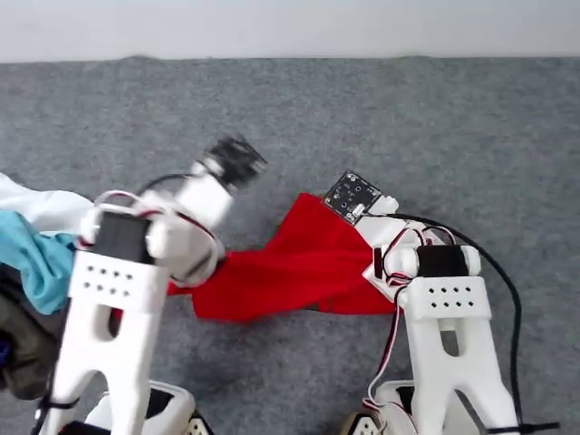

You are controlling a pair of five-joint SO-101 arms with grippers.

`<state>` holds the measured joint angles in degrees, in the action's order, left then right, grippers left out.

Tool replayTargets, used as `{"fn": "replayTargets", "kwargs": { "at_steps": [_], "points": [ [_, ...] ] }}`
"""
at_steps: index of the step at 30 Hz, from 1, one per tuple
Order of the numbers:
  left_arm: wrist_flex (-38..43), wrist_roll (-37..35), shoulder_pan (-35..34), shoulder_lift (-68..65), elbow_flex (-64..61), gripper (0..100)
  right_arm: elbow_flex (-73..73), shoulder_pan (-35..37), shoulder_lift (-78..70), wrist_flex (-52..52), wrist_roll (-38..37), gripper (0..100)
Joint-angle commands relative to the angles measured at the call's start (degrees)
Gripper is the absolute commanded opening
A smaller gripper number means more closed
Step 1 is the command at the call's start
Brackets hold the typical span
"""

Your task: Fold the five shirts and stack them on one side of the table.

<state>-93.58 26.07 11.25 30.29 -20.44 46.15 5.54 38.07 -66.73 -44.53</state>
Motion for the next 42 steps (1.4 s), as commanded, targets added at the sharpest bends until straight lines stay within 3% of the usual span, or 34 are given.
{"fn": "replayTargets", "kwargs": {
  "at_steps": [1,5,9,15,21,26,30,33,37,42],
  "points": [
    [-5.2,-0.4,9.2,-0.4,1.4,10,-0.4,-0.8,1.4,0.8,0.7,0.9],
    [-4.1,-0.4,16.3,-0.6,-6.2,8,-0.4,-0.8,1.4,0.8,0.7,0.9],
    [3.7,-0.4,20.5,-0.6,-19.1,8,-0.4,-0.8,1.4,0.7,0.7,0.9],
    [17.3,-1.0,18.1,-0.6,-32.7,9,-0.4,-0.8,1.4,0.3,0.7,0.9],
    [26.6,-6.8,10.9,-0.7,-37.9,23,-0.4,-0.8,1.4,0.3,0.7,0.9],
    [32.4,-6.8,10.5,-0.7,-43.1,23,-0.4,-0.8,1.4,0.3,0.7,0.9],
    [37.8,-6.7,10.3,-0.6,-45.8,12,-0.4,-0.8,1.4,0.3,0.7,0.9],
    [38.2,-6.5,10.3,-0.5,-44.1,1,-0.4,-0.8,1.4,0.3,0.7,0.9],
    [35.3,-6.5,10.4,-0.1,-39.9,1,-0.4,-0.8,1.5,0.2,0.7,0.9],
    [23.8,-5.3,10.5,-0.1,-29.9,1,-0.4,-0.9,1.9,0.2,0.7,0.9]
  ]
}}
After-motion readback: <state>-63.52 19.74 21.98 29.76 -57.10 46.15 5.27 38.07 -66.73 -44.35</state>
